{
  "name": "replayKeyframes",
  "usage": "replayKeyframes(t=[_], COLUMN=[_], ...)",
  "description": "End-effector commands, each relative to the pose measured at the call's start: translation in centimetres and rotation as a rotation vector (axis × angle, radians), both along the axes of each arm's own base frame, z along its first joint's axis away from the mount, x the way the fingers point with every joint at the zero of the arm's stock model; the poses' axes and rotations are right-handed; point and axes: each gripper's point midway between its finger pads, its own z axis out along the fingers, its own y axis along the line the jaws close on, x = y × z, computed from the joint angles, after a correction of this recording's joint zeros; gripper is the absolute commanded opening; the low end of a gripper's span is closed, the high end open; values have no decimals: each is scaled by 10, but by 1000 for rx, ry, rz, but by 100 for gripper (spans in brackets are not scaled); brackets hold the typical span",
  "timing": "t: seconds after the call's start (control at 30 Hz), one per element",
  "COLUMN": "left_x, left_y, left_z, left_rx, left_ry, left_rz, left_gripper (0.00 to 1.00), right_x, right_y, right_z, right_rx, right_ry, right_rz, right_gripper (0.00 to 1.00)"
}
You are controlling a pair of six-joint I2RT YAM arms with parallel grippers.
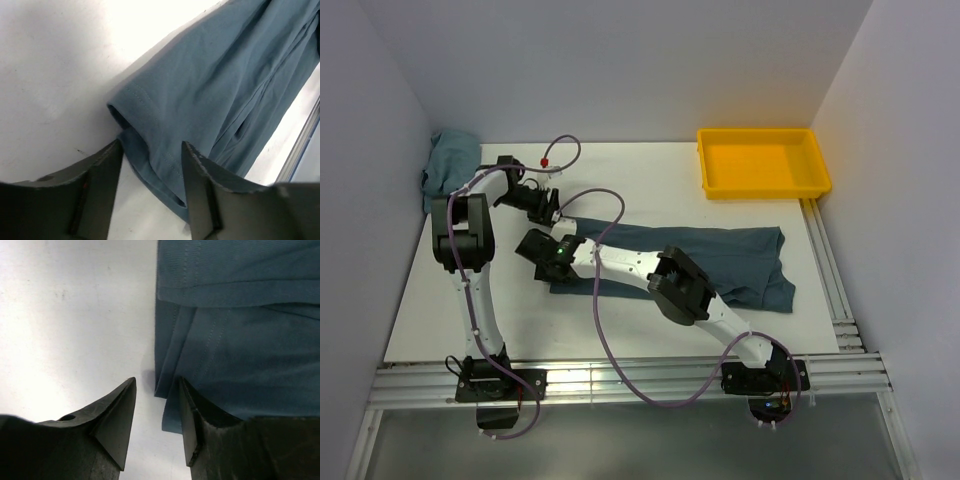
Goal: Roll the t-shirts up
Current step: Roll the tshirt
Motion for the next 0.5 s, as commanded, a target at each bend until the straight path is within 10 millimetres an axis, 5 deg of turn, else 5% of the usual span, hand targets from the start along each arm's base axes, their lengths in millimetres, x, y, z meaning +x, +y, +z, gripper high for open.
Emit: replayKeyframes(t=[0.0,0.27,0.47], left_x=[-6,-10,-13], left_y=[1,1,3], left_z=[-16,-22,-23], left_rx=[26,40,44], left_ry=[28,32,39], left_rz=[-2,24,28], left_gripper=[52,29,11], right_x=[-14,-23,-28], right_y=[-20,-36,-31], right_z=[-19,-20,-31], right_rx=[-102,-198,-213], right_ry=[40,15,30], right_rz=[-33,-44,-17], right_gripper=[45,41,25])
